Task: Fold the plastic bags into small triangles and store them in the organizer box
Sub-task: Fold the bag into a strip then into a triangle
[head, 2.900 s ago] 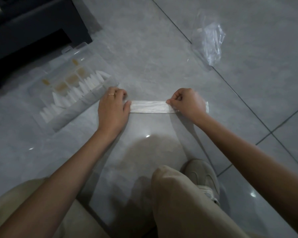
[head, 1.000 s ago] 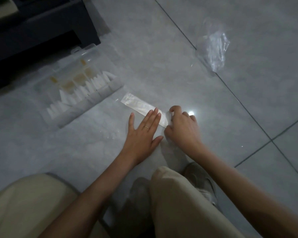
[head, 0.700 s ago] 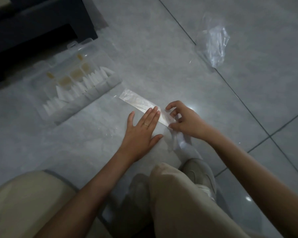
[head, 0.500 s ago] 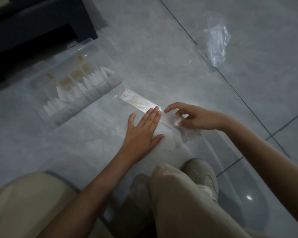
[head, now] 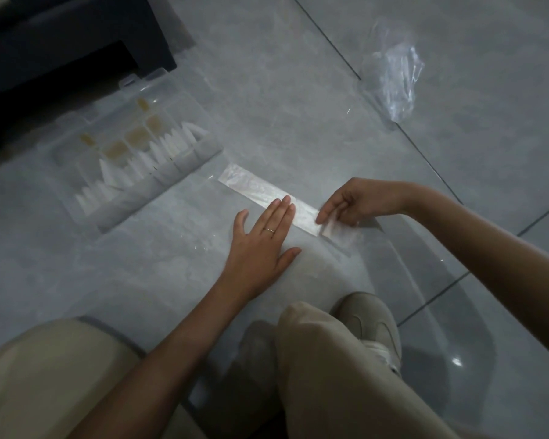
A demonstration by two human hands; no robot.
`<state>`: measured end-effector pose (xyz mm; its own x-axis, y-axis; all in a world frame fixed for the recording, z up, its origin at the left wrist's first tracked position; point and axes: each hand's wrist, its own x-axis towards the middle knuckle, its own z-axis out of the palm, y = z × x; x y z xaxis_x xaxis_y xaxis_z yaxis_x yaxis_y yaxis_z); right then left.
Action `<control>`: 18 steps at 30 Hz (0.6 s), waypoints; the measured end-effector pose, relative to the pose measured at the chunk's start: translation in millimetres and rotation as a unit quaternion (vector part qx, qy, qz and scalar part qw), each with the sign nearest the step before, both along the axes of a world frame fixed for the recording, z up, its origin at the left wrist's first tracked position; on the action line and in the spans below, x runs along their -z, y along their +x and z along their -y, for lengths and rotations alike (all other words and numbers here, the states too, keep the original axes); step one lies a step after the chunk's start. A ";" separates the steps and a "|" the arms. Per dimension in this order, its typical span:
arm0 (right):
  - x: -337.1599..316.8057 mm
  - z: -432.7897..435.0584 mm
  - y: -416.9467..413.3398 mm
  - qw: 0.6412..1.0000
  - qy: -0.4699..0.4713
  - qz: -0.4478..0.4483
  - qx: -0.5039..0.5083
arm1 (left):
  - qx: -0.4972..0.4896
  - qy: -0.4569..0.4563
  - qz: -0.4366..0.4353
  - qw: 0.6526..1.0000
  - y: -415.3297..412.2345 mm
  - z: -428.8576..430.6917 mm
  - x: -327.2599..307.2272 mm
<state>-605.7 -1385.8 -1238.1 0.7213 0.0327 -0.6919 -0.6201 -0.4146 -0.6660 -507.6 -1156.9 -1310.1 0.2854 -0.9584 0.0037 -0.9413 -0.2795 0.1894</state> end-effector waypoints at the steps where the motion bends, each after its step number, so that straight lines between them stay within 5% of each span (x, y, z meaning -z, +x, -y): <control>1: 1.6 -1.6 1.3 1.000 -0.004 -0.002 0.009 | 0.000 -0.001 -0.001 1.000 0.0 0.1 -0.1; 6: 12.4 -16.3 5.6 0.995 -0.054 0.015 0.077 | -0.004 -0.024 -0.023 0.999 0.7 2.4 -3.1; 10: 17.4 -22.6 5.7 0.989 -0.115 0.042 0.087 | -0.062 -0.053 -0.125 0.989 3.5 10.5 -12.7; 18: 19.2 -33.6 3.9 0.961 -0.265 0.064 0.039 | -0.260 -0.136 -0.299 0.908 -1.7 42.0 -24.1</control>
